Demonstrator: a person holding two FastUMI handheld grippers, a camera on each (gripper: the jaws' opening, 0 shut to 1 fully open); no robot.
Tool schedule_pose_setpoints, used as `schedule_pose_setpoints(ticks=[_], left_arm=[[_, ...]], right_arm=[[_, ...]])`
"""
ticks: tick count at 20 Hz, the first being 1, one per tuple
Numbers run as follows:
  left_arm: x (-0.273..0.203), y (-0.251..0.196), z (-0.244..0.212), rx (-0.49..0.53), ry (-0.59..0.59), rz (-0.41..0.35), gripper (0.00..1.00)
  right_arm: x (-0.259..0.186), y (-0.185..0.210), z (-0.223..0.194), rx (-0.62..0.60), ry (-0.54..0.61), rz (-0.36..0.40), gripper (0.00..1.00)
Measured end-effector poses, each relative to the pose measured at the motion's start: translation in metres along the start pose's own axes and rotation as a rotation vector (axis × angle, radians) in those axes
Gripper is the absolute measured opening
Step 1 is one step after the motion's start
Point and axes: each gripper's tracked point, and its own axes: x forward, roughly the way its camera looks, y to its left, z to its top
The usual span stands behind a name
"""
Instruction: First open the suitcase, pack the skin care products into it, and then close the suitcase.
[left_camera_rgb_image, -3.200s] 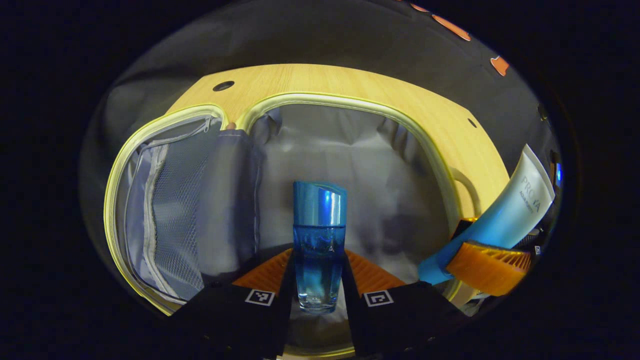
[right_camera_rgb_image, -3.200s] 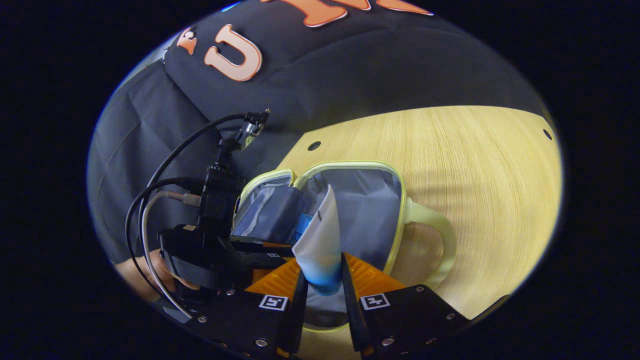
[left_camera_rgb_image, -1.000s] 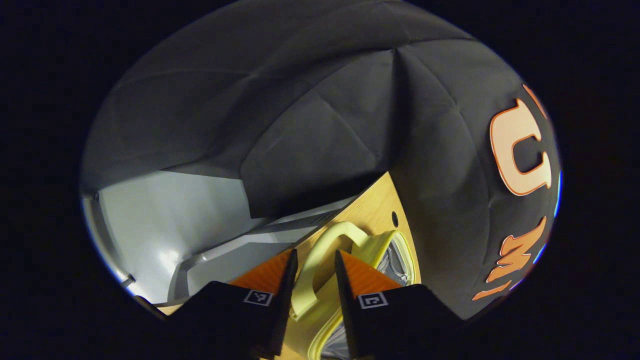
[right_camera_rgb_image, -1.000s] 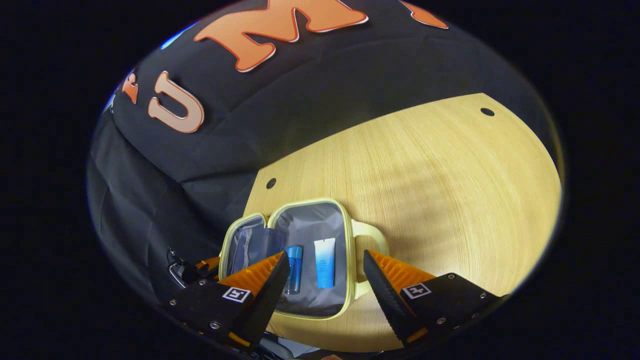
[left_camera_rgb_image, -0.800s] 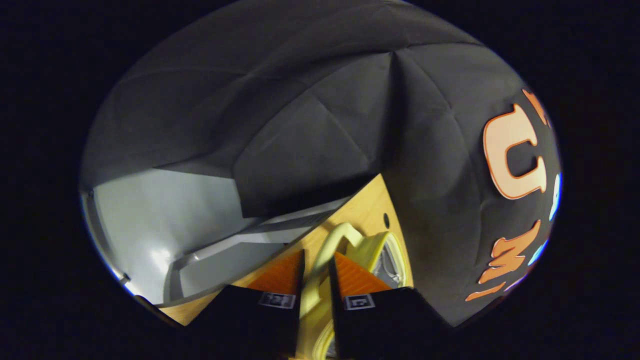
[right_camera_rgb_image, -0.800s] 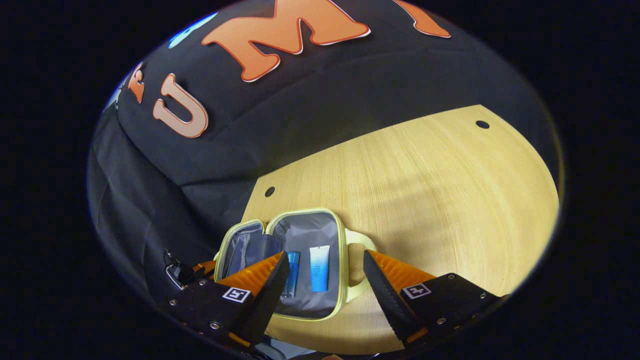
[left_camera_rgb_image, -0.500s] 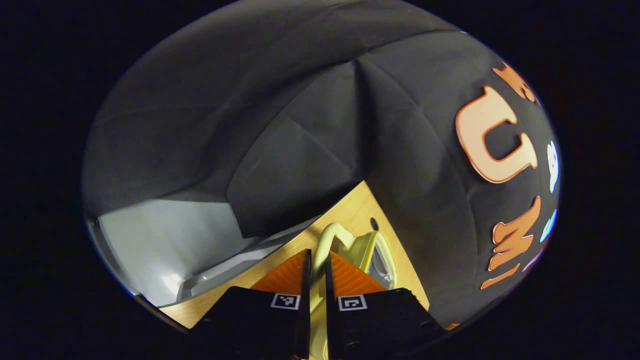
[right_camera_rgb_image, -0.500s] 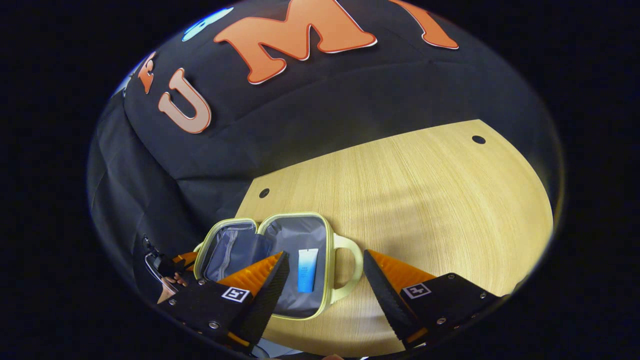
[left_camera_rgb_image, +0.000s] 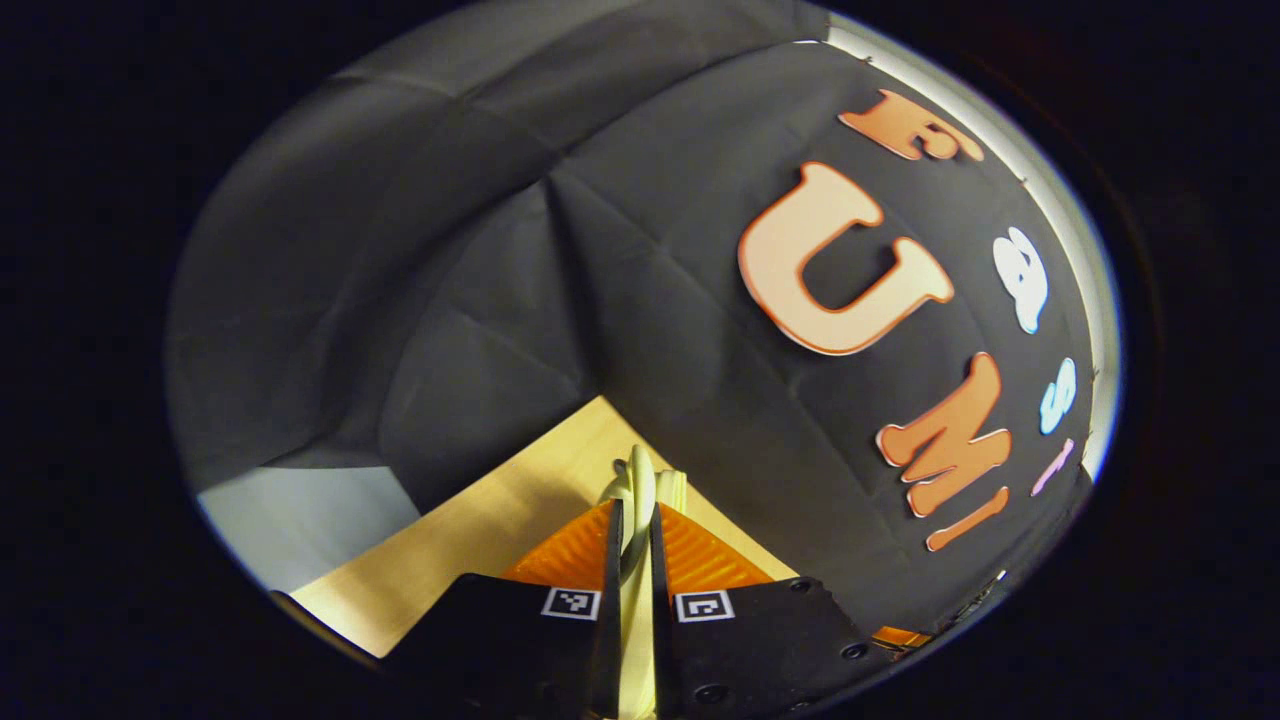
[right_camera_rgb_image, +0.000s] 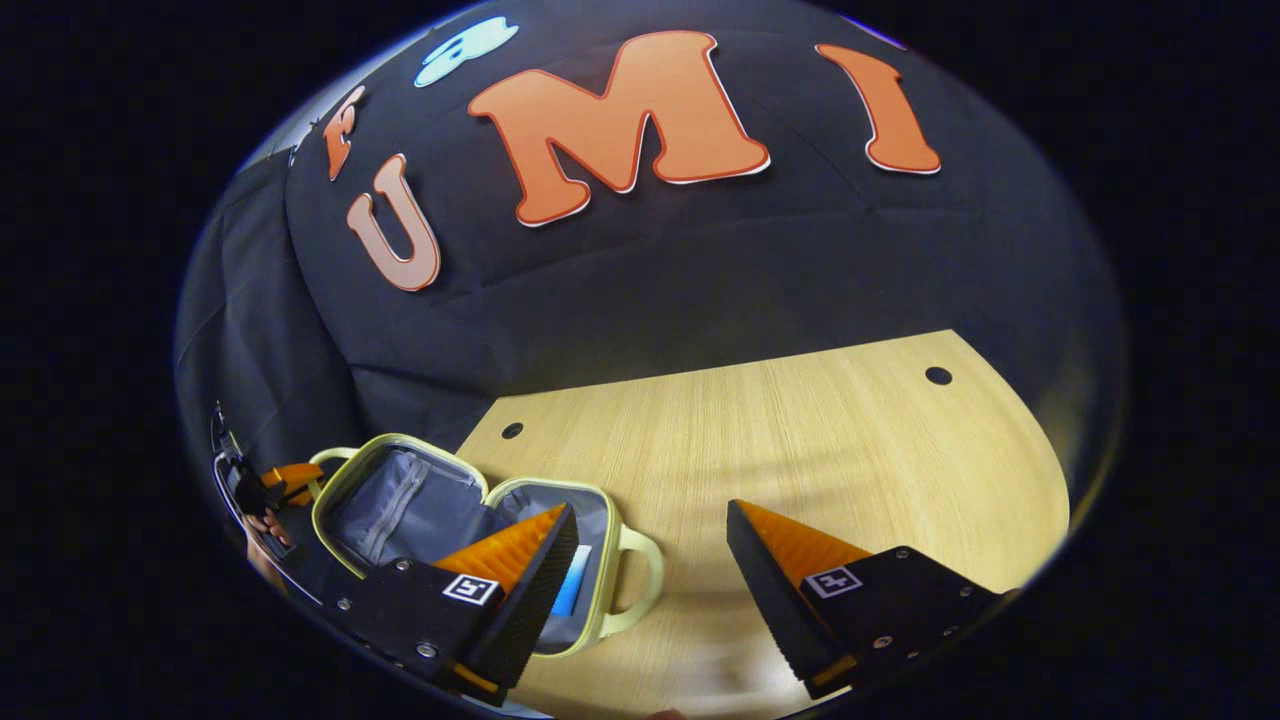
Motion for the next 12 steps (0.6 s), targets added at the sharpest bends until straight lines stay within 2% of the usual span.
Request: schedule_pose_setpoints(ticks=[4,9,12], left_arm=[[-0.004,-0.069,-0.016,0.066,-0.006,-0.055,0.11],[-0.015,-0.134,-0.045,0.139,0.011,-0.104,0.13],[-0.016,-0.174,-0.07,0.146,0.024,-0.145,0.13]], right_arm=[[-0.008,-0.018,0.011,-0.047,-0.038,0.012,0.95],[-0.018,-0.039,0.021,-0.084,-0.073,0.04,0.95],[-0.019,-0.046,0.022,-0.086,-0.078,0.058,0.95]])
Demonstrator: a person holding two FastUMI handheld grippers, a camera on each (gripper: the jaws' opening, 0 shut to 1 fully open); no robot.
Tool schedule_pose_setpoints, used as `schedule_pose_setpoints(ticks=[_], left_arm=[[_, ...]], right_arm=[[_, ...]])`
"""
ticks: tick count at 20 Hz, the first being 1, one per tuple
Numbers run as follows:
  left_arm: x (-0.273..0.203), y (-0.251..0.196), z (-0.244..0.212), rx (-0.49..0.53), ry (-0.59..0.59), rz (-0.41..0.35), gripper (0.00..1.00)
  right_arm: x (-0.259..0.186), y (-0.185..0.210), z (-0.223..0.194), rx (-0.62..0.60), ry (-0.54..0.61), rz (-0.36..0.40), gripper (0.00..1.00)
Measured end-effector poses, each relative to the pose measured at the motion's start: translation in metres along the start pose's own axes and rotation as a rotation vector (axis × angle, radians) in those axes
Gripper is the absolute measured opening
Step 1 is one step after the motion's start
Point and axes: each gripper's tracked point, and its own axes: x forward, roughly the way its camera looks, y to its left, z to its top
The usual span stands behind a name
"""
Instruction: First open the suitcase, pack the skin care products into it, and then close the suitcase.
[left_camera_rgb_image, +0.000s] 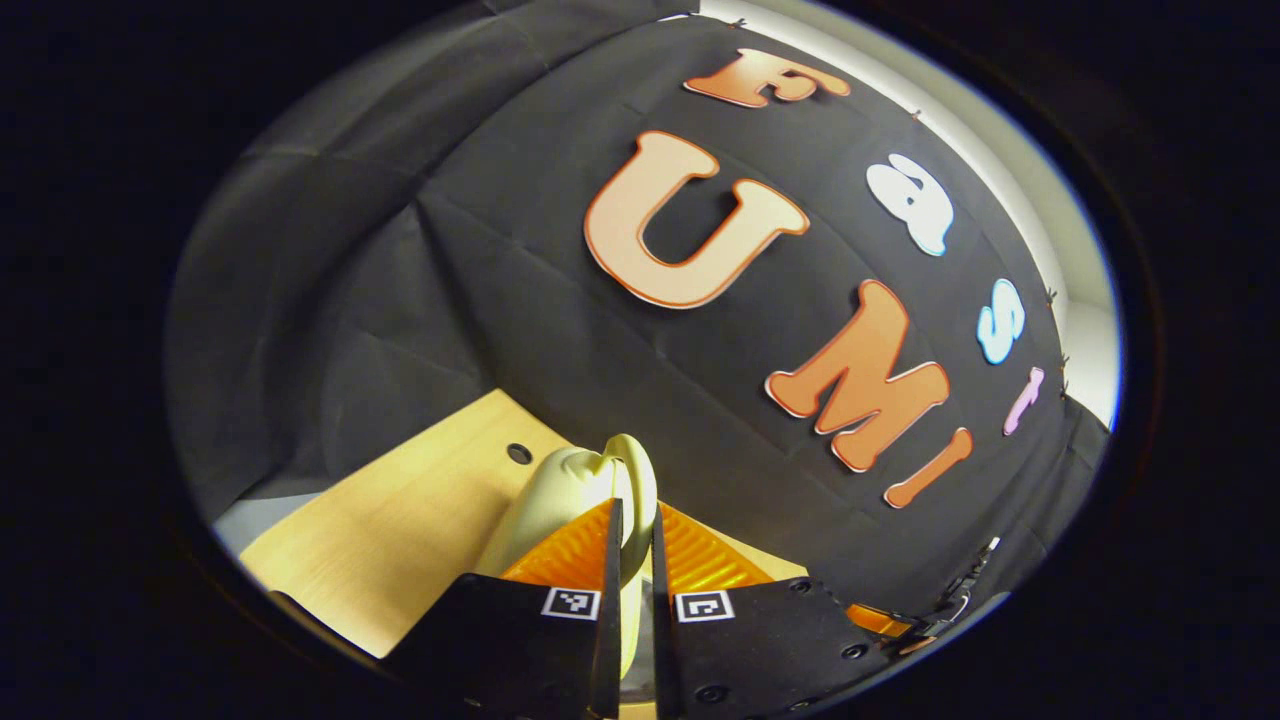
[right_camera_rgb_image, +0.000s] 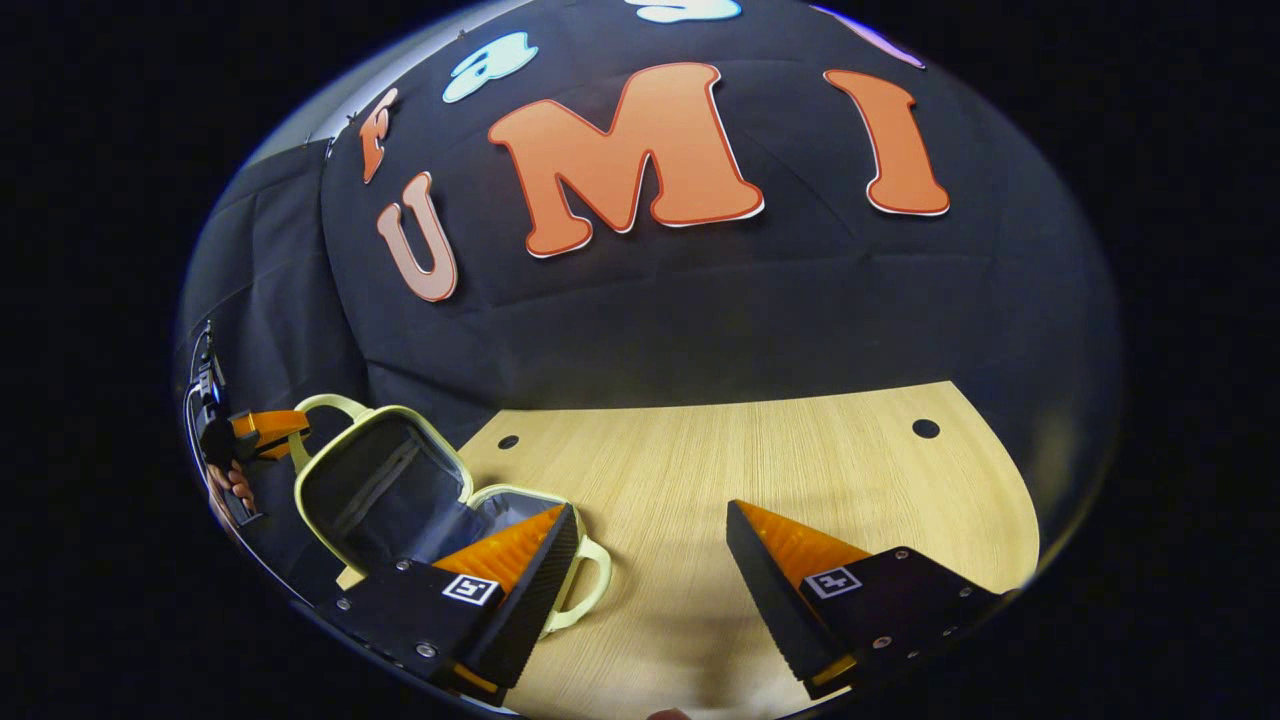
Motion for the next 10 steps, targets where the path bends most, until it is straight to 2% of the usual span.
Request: schedule_pose_setpoints(ticks=[5,10], left_arm=[[0.011,-0.061,-0.049,0.014,0.053,-0.071,0.13],[0.03,-0.107,-0.109,0.025,0.138,-0.124,0.13]], right_arm=[[-0.007,-0.011,-0.005,0.003,0.002,0.03,0.95],[-0.021,-0.031,-0.013,0.008,0.004,0.028,0.95]])
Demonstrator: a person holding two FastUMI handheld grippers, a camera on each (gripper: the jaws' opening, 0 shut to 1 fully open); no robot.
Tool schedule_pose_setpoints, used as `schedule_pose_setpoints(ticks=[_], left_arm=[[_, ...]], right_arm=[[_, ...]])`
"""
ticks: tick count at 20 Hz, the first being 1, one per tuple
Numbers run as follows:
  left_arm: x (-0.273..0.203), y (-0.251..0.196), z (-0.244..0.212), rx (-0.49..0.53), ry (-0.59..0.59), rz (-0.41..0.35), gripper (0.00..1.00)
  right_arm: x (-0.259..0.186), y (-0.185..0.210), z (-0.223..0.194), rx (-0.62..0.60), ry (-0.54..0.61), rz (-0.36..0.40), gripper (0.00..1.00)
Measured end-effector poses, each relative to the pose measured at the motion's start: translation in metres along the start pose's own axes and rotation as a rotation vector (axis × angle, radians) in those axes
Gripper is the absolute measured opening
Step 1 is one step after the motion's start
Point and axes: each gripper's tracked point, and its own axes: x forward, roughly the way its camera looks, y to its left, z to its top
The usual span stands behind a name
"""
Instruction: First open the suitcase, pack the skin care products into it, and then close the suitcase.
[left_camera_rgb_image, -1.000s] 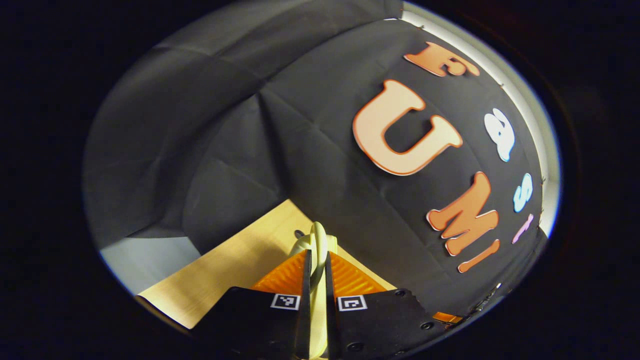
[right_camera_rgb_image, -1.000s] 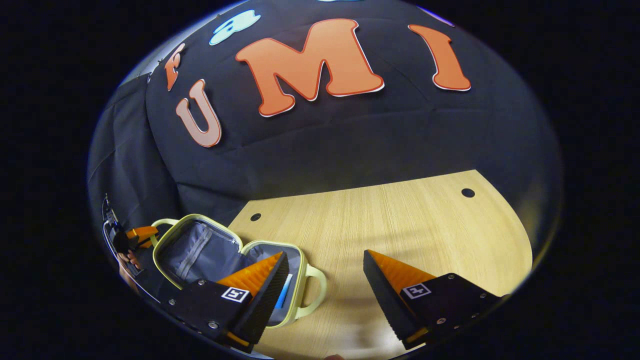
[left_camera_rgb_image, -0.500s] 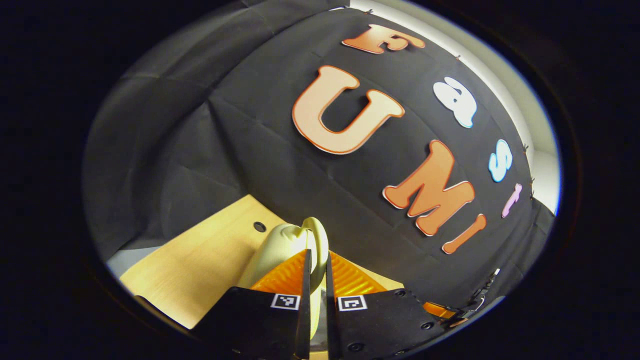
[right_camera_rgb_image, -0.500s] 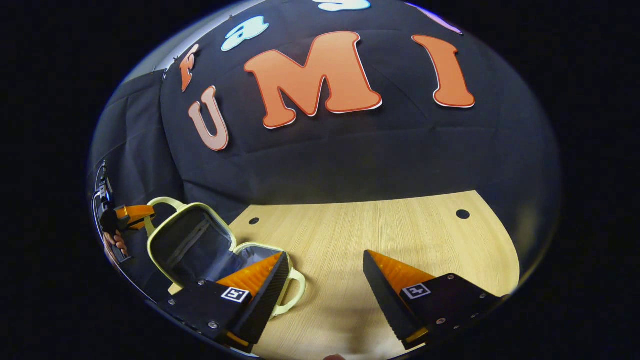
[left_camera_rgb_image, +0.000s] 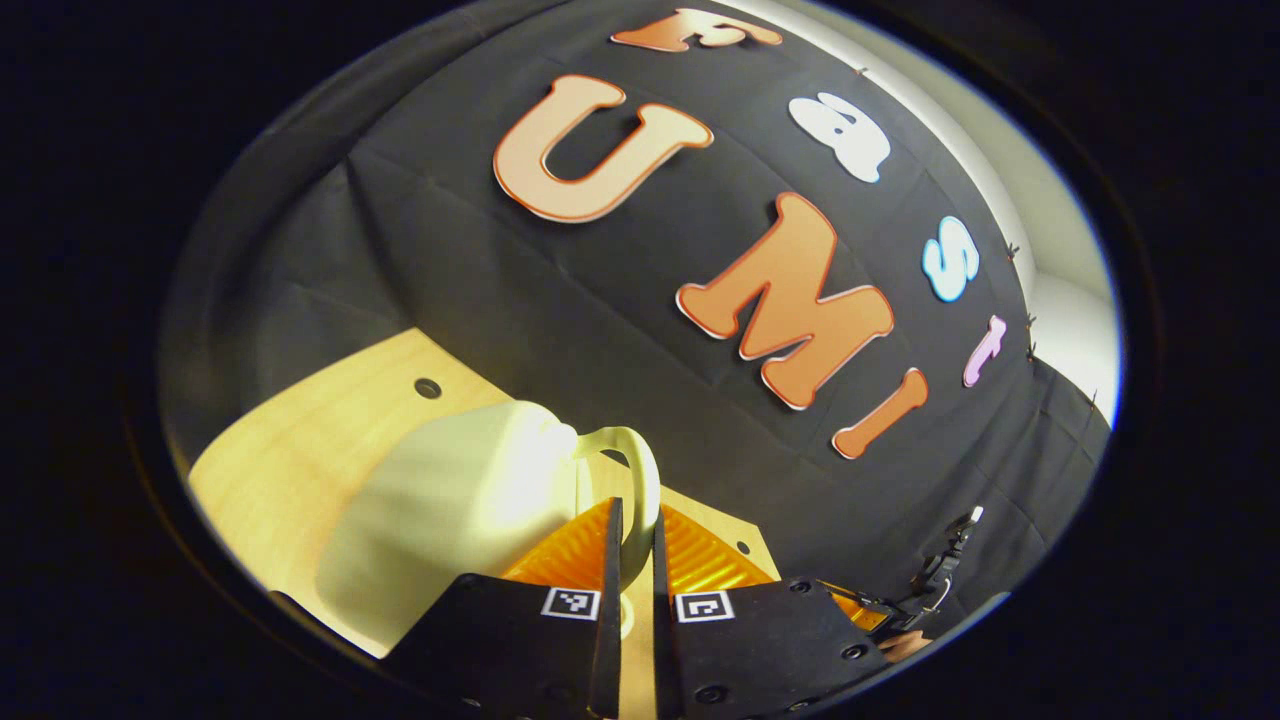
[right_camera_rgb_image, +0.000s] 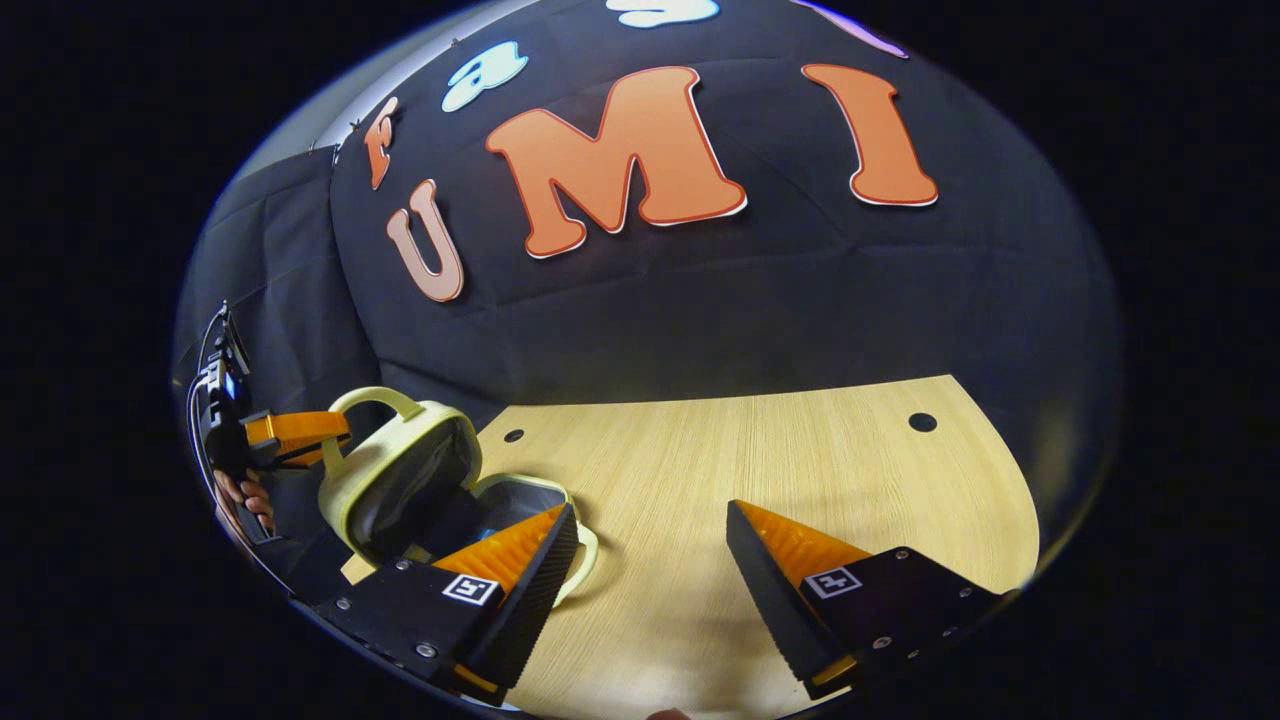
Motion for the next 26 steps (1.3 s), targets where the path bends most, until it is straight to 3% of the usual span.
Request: schedule_pose_setpoints(ticks=[6,10,20,22,23,24,26], left_arm=[[0.049,-0.024,-0.09,0.012,0.141,-0.029,0.13],[0.071,-0.026,-0.146,0.045,0.244,-0.004,0.13],[0.079,-0.008,-0.202,0.316,0.4,0.137,0.14],[0.084,-0.006,-0.21,0.39,0.423,0.154,0.14],[0.082,-0.007,-0.217,0.402,0.438,0.16,0.2],[0.083,-0.013,-0.219,0.395,0.438,0.144,0.33],[0.078,-0.022,-0.218,0.416,0.423,0.145,0.28]], right_arm=[[0.001,-0.022,-0.016,0.011,0.01,-0.029,0.95],[0.0,-0.035,-0.022,0.009,0.023,-0.042,0.95],[0.001,-0.047,-0.031,-0.038,0.034,-0.059,0.96],[-0.002,-0.04,-0.028,-0.042,0.018,-0.031,0.95],[-0.001,-0.039,-0.027,-0.054,0.009,-0.034,0.95],[-0.001,-0.039,-0.028,-0.073,0.001,-0.038,0.95],[-0.004,-0.035,-0.022,-0.107,-0.03,-0.04,0.95]])
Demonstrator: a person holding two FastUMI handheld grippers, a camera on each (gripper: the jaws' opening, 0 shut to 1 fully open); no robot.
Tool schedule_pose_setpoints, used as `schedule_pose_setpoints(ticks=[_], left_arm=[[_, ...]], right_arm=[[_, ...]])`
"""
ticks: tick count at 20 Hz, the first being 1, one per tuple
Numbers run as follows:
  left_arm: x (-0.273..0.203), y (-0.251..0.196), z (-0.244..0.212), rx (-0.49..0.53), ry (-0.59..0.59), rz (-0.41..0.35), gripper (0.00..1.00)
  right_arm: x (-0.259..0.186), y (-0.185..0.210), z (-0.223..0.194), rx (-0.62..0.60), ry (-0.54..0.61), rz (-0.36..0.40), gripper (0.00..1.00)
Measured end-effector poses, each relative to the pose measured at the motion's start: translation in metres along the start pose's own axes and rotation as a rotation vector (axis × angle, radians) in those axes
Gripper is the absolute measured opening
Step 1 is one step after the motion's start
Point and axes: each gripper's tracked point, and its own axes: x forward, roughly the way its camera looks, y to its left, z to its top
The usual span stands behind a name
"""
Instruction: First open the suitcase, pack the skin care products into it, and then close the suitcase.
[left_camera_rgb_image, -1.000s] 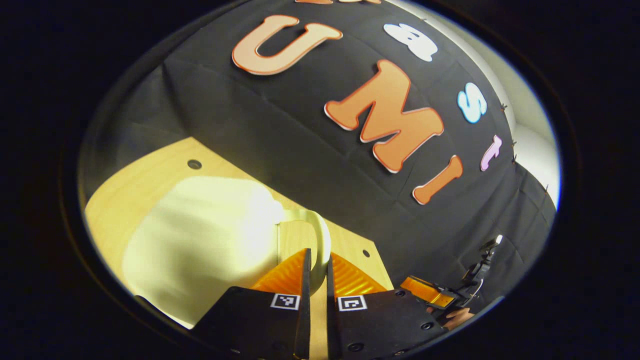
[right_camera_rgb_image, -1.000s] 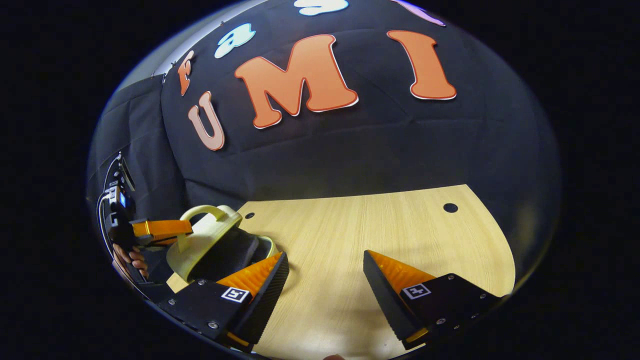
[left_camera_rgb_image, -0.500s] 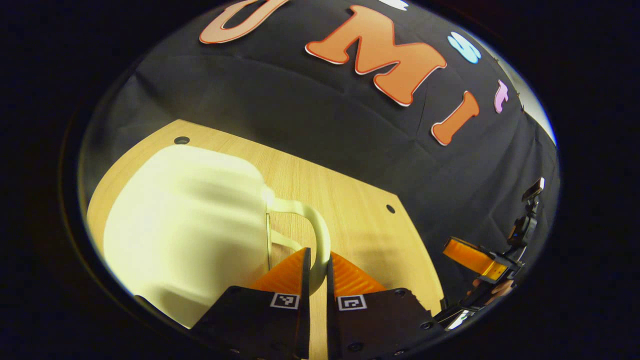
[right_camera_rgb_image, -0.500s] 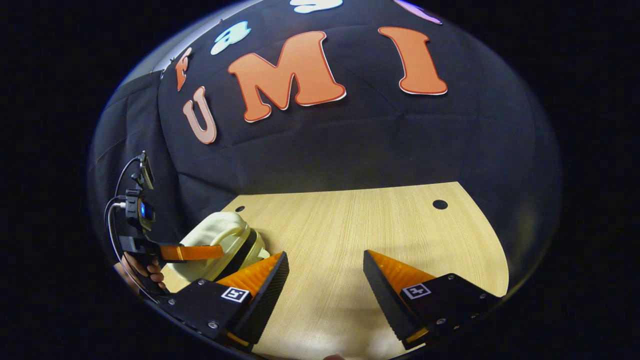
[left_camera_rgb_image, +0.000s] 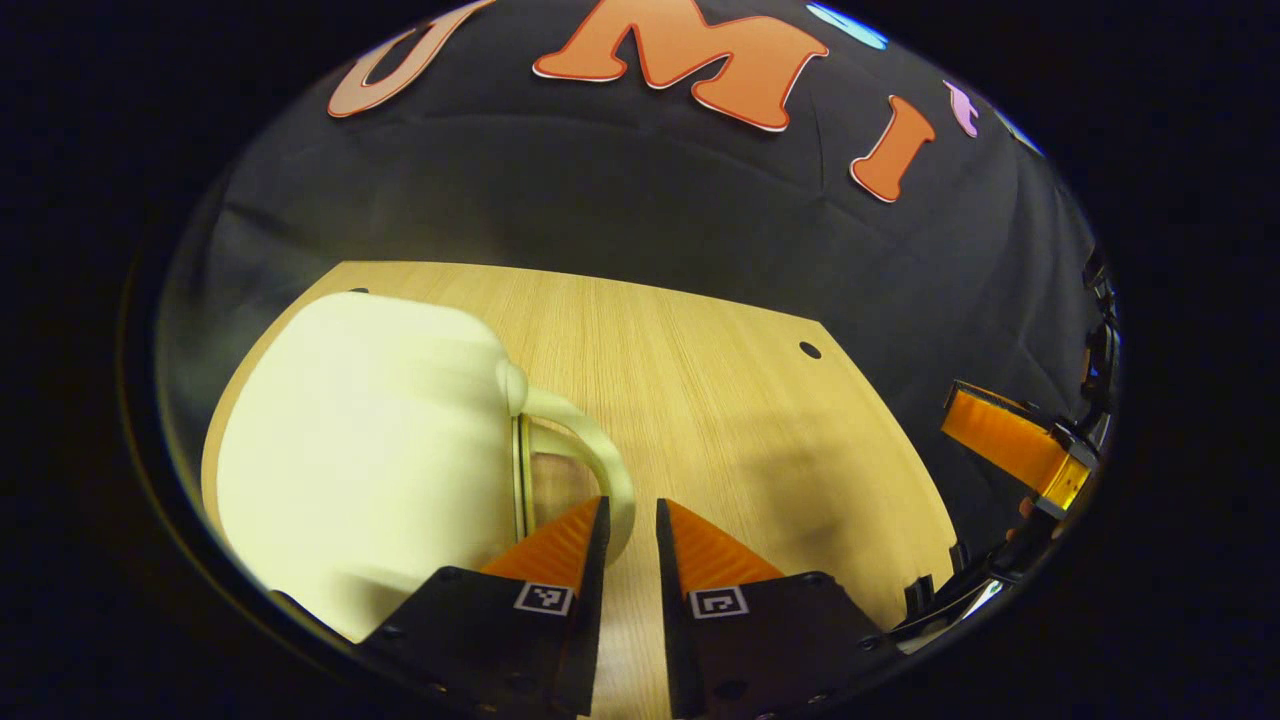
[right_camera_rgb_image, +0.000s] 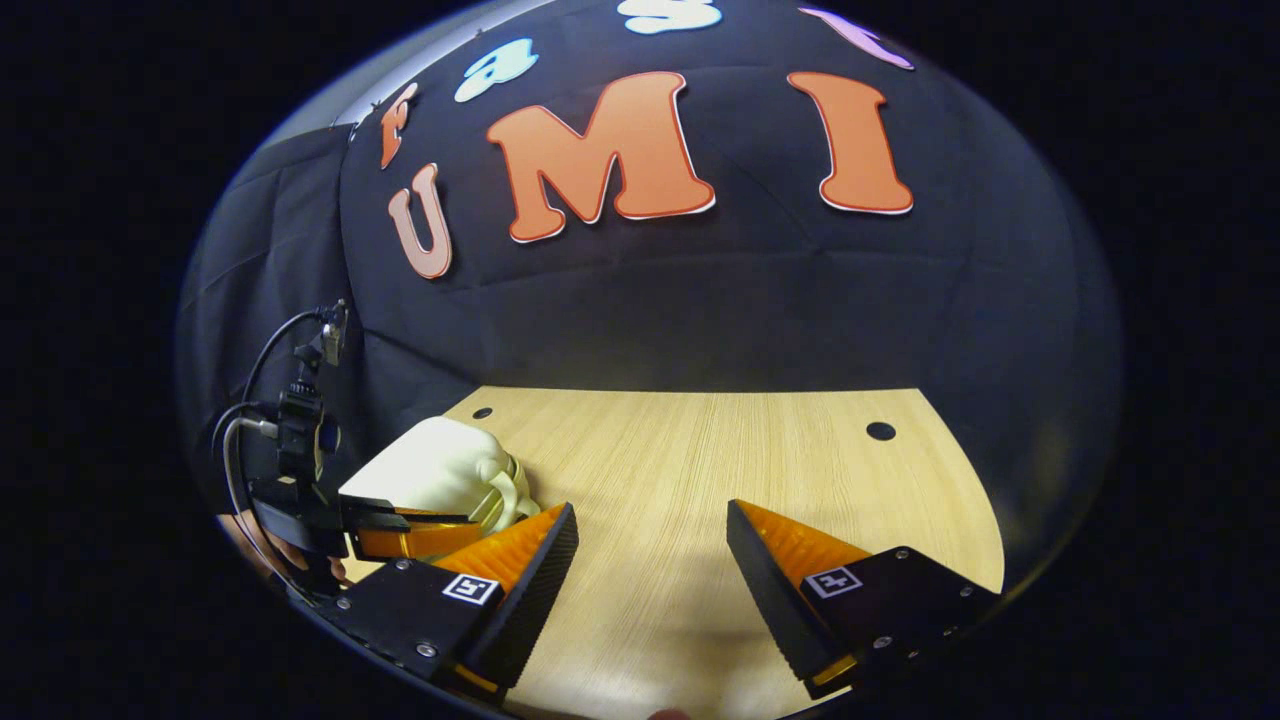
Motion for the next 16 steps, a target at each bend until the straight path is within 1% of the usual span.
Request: schedule_pose_setpoints(ticks=[1,2,3,4,5,6,8,10,12,14,16], left_arm=[[-0.001,-0.001,0.003,0.03,-0.019,0.008,0.29],[-0.009,-0.003,0.01,0.069,-0.051,0.019,0.38],[-0.011,-0.007,0.019,0.11,-0.086,0.027,0.51],[-0.017,-0.01,0.03,0.141,-0.136,0.046,0.6],[-0.024,-0.014,0.044,0.159,-0.184,0.065,0.64],[-0.033,-0.018,0.056,0.162,-0.241,0.085,0.74],[-0.052,-0.023,0.08,0.169,-0.353,0.133,0.99],[-0.064,-0.027,0.104,0.188,-0.465,0.178,1.0],[-0.095,-0.032,0.133,0.203,-0.575,0.21,1.0],[-0.12,-0.04,0.148,0.198,-0.656,0.231,1.0],[-0.141,-0.042,0.149,0.182,-0.707,0.256,1.0]], right_arm=[[-0.001,0.003,0.006,-0.017,-0.028,0.008,0.95],[-0.007,0.01,0.015,-0.035,-0.065,0.027,0.95],[-0.008,0.016,0.024,-0.058,-0.109,0.035,0.95],[-0.009,0.022,0.034,-0.084,-0.152,0.036,0.95],[-0.011,0.025,0.045,-0.11,-0.195,0.034,0.95],[-0.013,0.028,0.056,-0.13,-0.23,0.031,0.95],[-0.018,0.03,0.077,-0.158,-0.291,0.009,0.95],[-0.027,0.027,0.096,-0.172,-0.354,-0.019,0.95],[-0.031,0.023,0.108,-0.174,-0.397,-0.048,0.95],[-0.034,0.018,0.117,-0.174,-0.426,-0.075,0.95],[-0.034,0.015,0.117,-0.188,-0.429,-0.098,0.95]])
